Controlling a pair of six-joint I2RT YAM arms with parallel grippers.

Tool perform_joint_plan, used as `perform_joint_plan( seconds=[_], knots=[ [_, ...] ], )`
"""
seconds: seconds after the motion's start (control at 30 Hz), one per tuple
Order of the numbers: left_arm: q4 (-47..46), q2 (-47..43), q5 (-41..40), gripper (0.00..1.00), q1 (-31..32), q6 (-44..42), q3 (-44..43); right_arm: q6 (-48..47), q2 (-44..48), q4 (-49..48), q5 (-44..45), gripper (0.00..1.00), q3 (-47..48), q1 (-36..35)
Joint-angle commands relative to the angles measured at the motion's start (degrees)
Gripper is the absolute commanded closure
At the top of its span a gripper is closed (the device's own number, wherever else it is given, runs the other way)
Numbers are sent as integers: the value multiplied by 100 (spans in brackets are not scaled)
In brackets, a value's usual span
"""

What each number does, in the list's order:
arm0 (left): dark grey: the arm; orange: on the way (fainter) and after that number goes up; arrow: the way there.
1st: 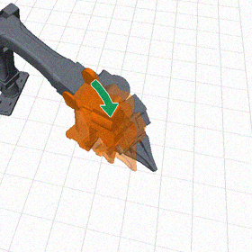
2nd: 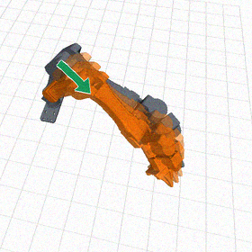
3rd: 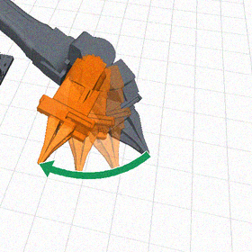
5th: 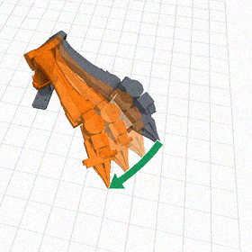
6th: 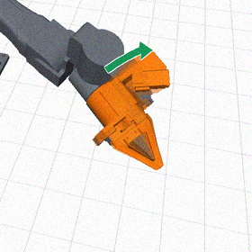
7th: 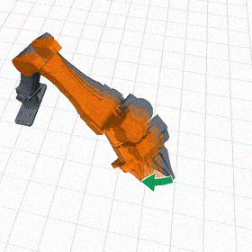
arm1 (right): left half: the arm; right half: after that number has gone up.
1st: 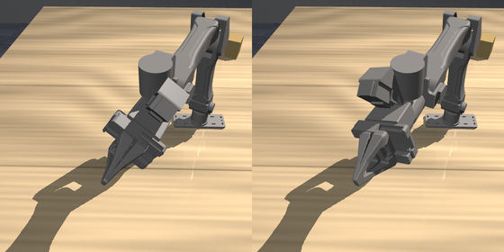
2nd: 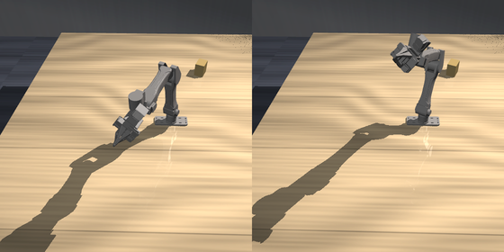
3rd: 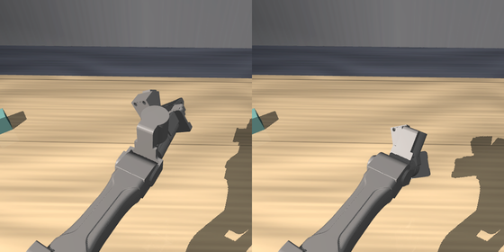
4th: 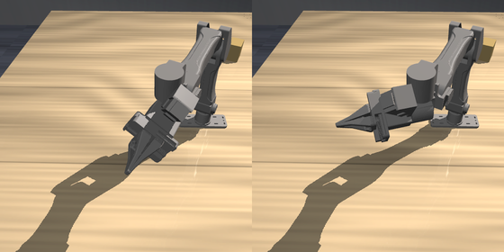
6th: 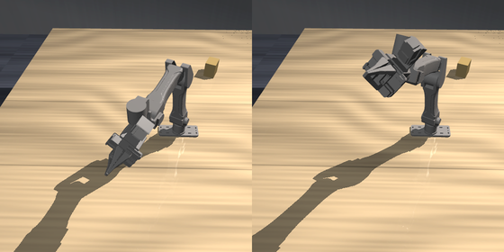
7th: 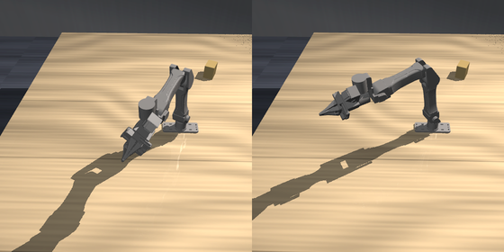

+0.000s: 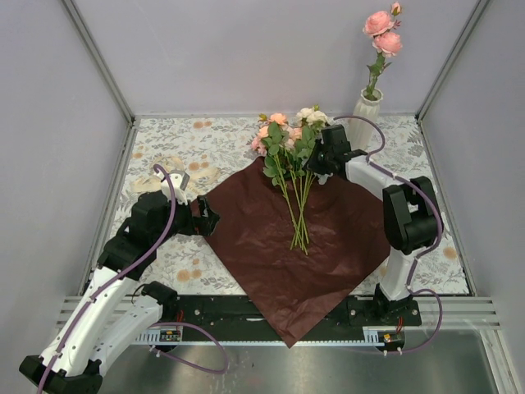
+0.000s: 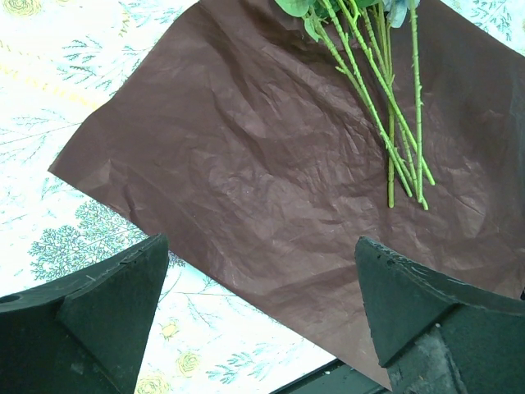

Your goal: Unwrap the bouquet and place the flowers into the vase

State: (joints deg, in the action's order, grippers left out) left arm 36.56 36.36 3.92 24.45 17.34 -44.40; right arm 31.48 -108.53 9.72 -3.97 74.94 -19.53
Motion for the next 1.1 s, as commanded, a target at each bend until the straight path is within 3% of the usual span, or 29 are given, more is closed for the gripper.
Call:
perform_joint_plan(
  seconds=[0.0, 0.07, 0.1, 0.2, 0.43, 0.73, 0.97, 1.07],
  knots=[
    [-131, -59, 21, 1, 16, -73, 19, -90, 719, -163, 72, 92, -40, -86],
    [-131, -76, 3, 1, 16, -65, 11, -55, 859, -119, 72, 80, -84, -86],
    [-131, -85, 3, 1, 16, -73, 19, -37, 903, -93, 54, 80, -93, -95],
    [-131, -111, 3, 1, 16, -73, 28, -63, 1061, -119, -60, 99, -137, -95],
    [-131, -120, 56, 1, 16, -56, 37, -423, 1957, -918, -95, 100, -435, -104],
    [-140, -103, 73, 1, 16, -64, 37, -1959, 3302, -3500, 299, 100, -1297, -86],
    [-140, -103, 82, 1, 16, -64, 46, -3479, 3207, -5758, 634, 100, -1298, 63],
    [-140, -103, 65, 1, 16, -64, 54, -3711, 2970, -6209, 608, 100, -982, 265]
  ],
)
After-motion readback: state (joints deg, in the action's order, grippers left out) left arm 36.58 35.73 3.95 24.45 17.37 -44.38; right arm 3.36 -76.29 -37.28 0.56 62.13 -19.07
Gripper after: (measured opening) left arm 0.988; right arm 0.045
